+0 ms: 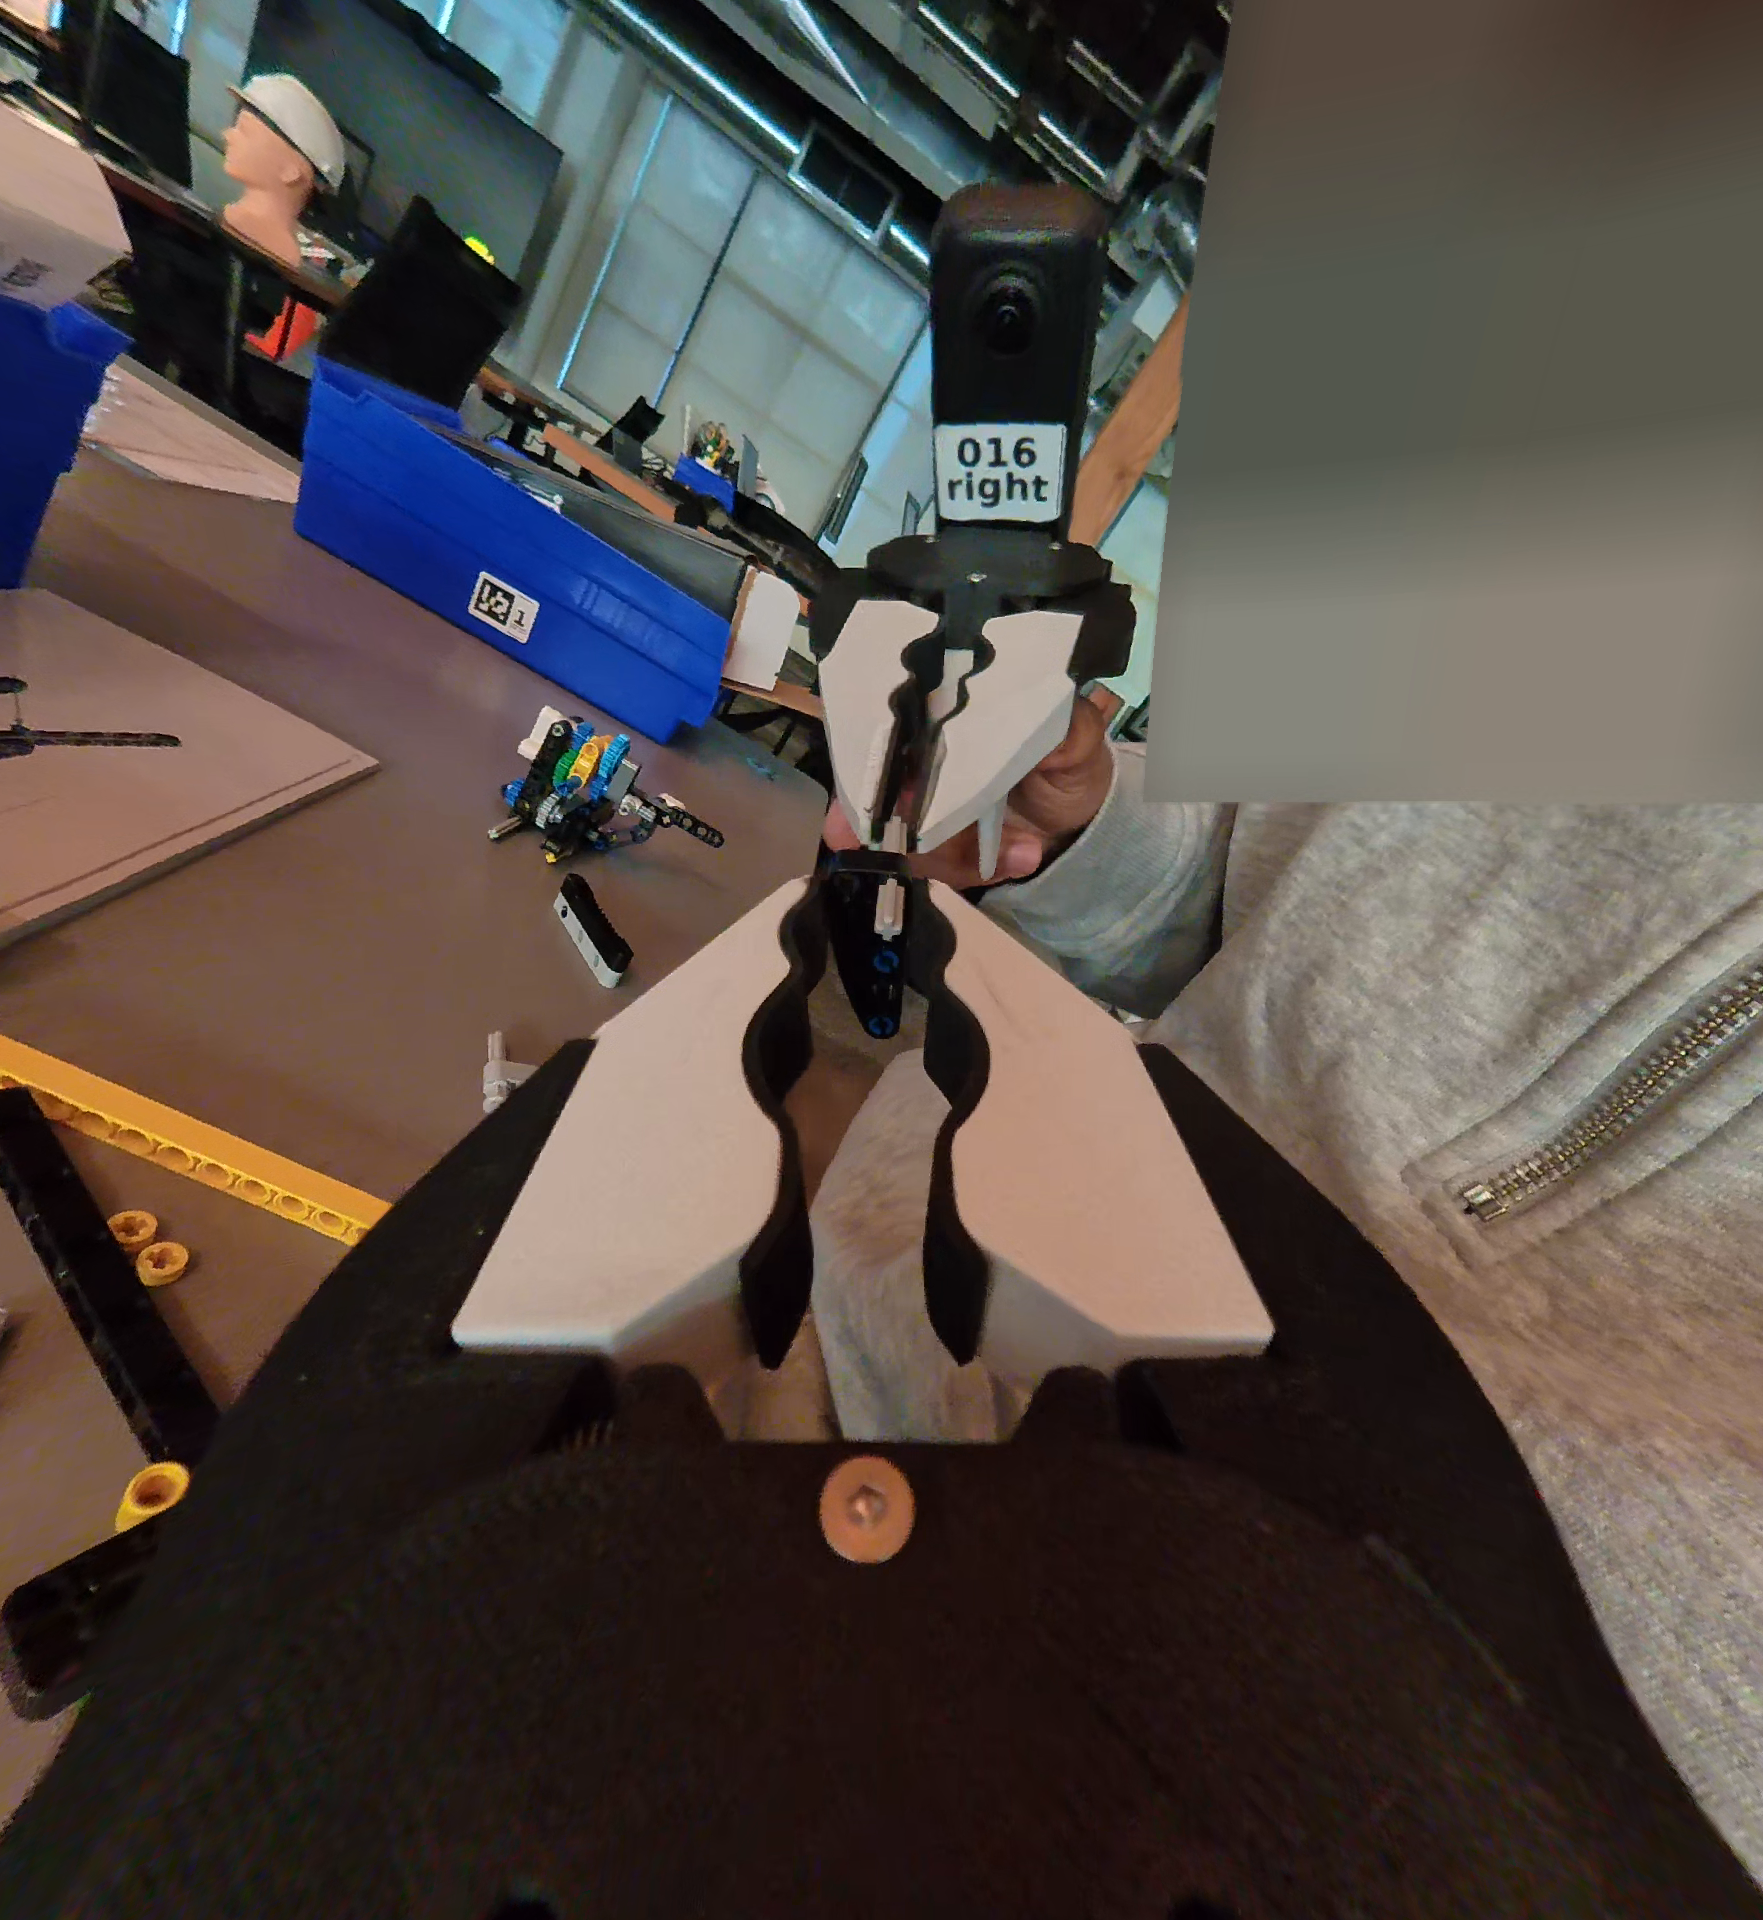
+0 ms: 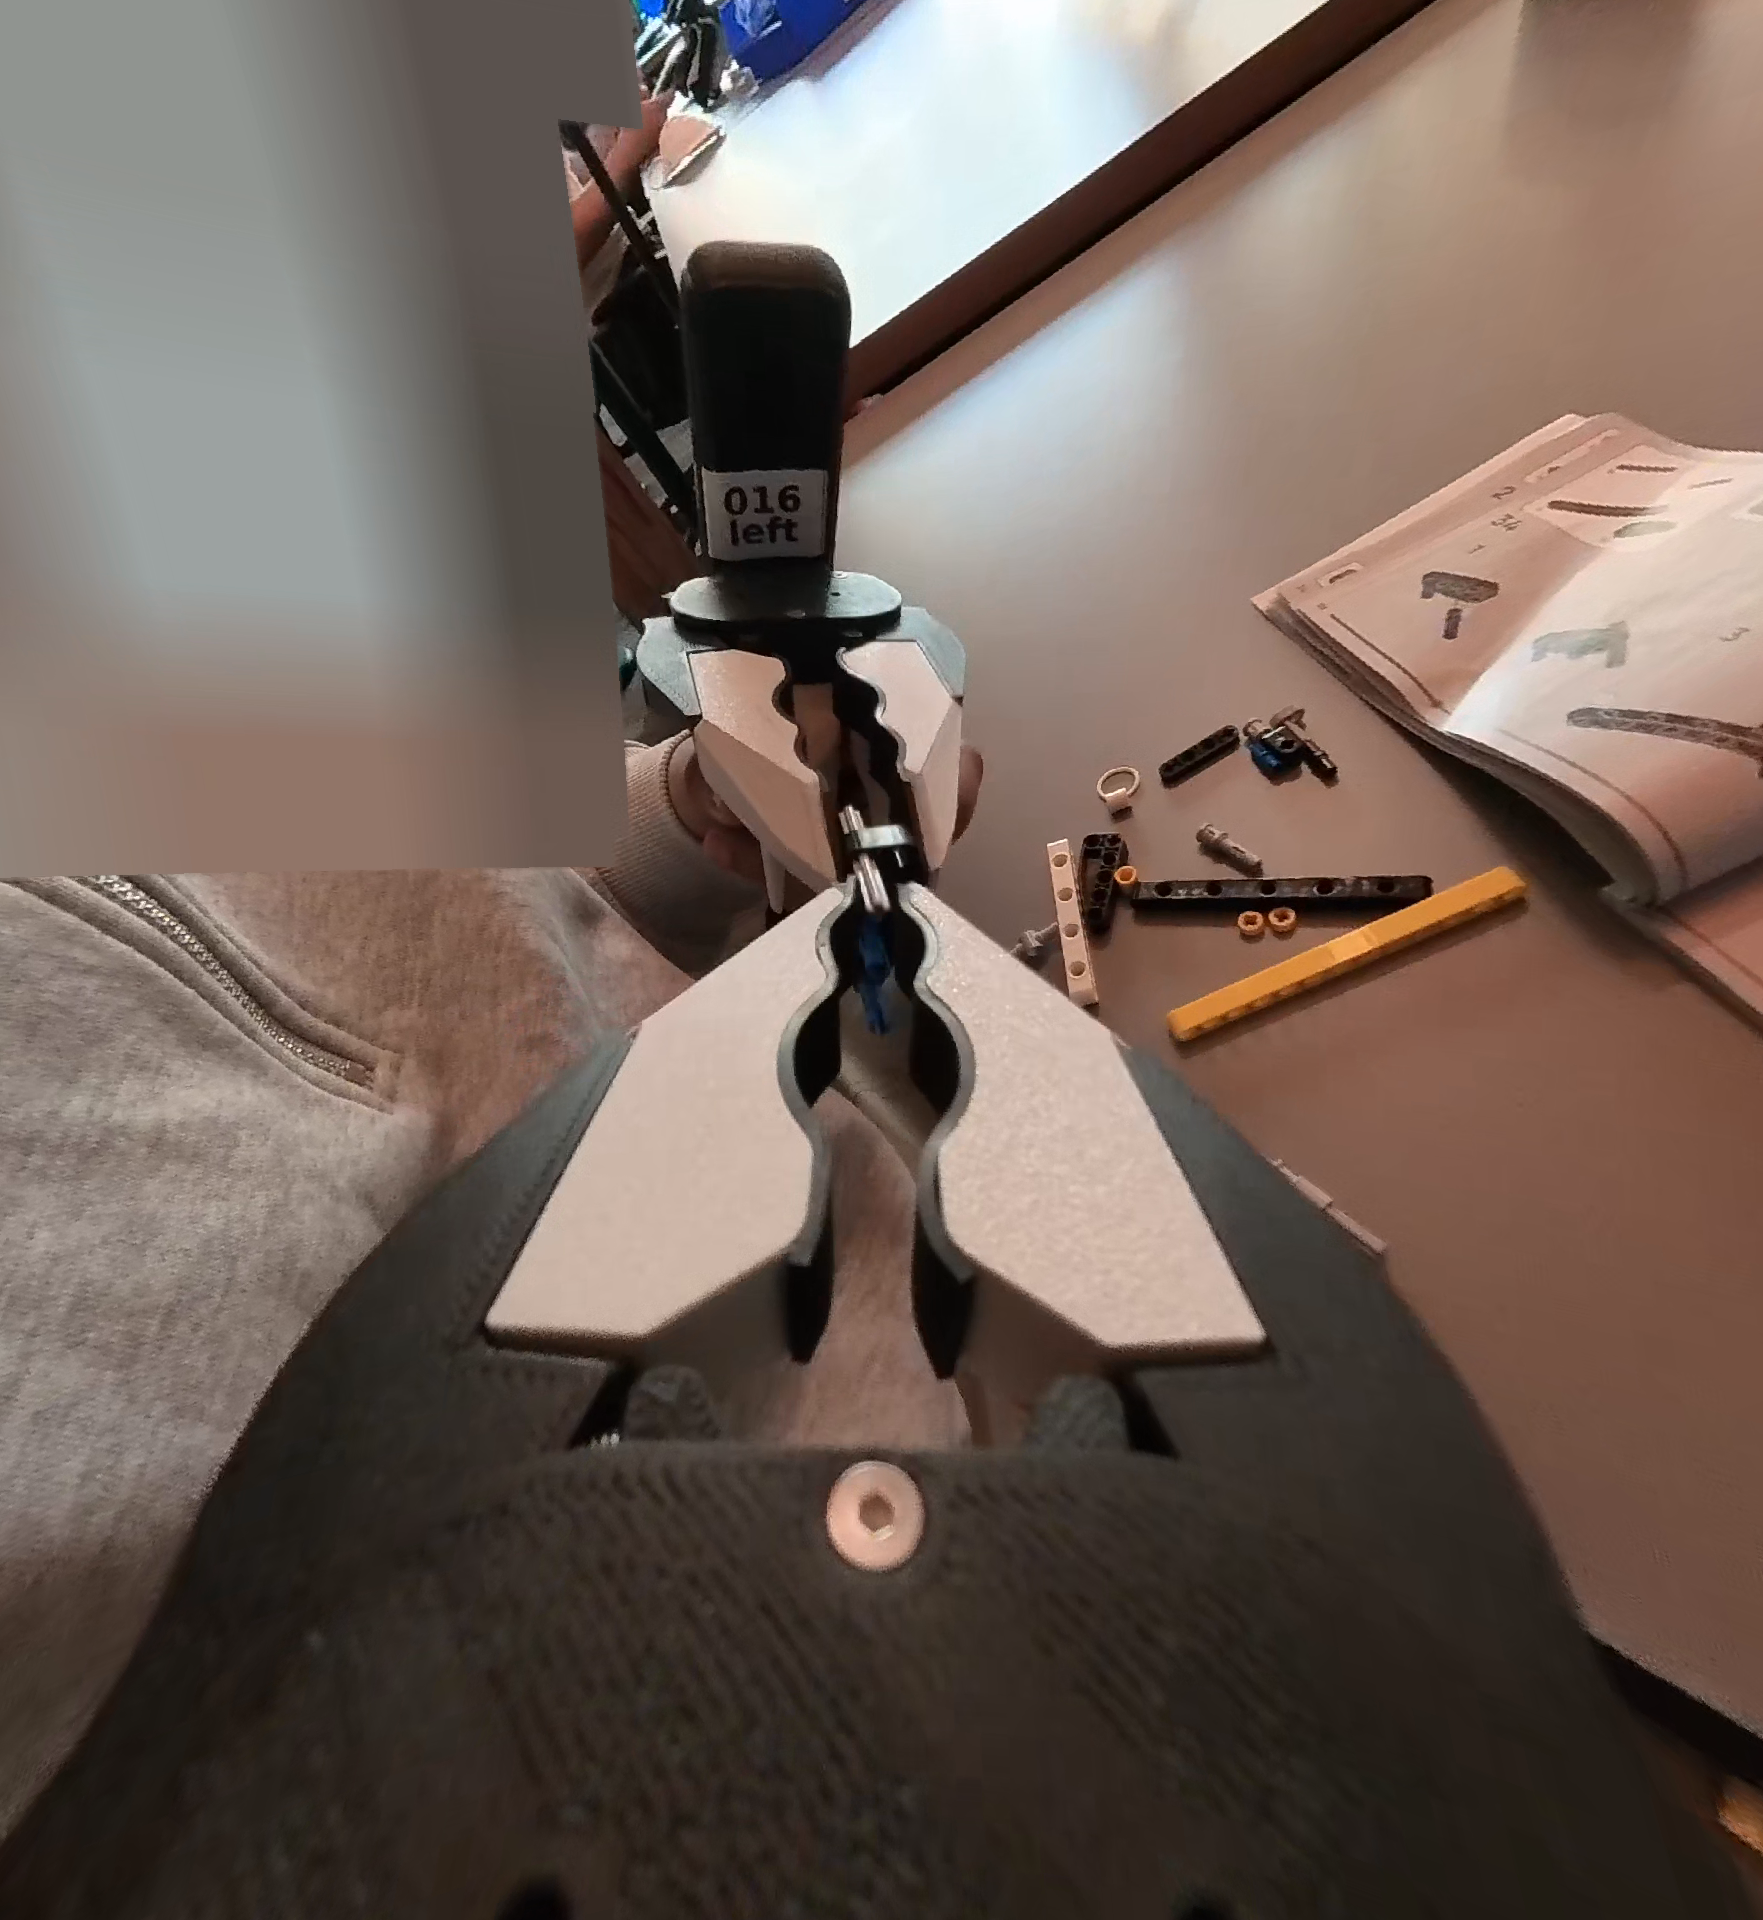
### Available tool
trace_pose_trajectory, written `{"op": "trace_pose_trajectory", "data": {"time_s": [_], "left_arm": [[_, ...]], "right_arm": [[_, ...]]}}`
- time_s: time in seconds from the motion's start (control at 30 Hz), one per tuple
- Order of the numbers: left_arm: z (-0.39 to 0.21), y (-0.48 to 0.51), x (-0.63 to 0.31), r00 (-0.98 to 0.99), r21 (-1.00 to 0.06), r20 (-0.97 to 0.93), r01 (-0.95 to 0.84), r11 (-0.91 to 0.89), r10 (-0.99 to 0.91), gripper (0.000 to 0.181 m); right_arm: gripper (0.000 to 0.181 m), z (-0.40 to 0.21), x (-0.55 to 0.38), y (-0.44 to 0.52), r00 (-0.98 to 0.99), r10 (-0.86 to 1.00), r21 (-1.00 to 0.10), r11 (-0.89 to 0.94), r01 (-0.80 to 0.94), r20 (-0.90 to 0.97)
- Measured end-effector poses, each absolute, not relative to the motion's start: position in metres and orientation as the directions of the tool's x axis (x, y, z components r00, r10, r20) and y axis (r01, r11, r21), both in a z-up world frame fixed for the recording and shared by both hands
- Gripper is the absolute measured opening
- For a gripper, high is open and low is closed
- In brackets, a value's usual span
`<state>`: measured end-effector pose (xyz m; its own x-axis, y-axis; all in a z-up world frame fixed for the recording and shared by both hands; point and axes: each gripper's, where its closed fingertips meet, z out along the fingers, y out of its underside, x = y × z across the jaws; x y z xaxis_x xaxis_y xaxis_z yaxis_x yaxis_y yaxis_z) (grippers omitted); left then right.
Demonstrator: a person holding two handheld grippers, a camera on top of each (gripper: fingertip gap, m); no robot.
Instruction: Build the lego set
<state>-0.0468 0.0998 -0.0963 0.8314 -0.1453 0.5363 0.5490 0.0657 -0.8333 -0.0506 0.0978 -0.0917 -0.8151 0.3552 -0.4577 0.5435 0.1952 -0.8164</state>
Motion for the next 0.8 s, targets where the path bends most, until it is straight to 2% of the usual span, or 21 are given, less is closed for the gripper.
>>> {"op": "trace_pose_trajectory", "data": {"time_s": [0.2, 0.8], "left_arm": [[-0.085, 0.098, -0.041, 0.824, -0.827, 0.527, 0.554, 0.100, -0.206, 0.011], [-0.069, 0.097, -0.033, 0.843, -0.840, 0.476, 0.520, 0.155, -0.248, 0.011]], "right_arm": [[0.003, -0.083, -0.043, 0.095, -0.794, 0.257, -0.786, 0.161, 0.598, -0.551], [0.003, -0.067, -0.032, 0.095, -0.825, 0.186, -0.818, 0.138, 0.559, -0.533]]}}
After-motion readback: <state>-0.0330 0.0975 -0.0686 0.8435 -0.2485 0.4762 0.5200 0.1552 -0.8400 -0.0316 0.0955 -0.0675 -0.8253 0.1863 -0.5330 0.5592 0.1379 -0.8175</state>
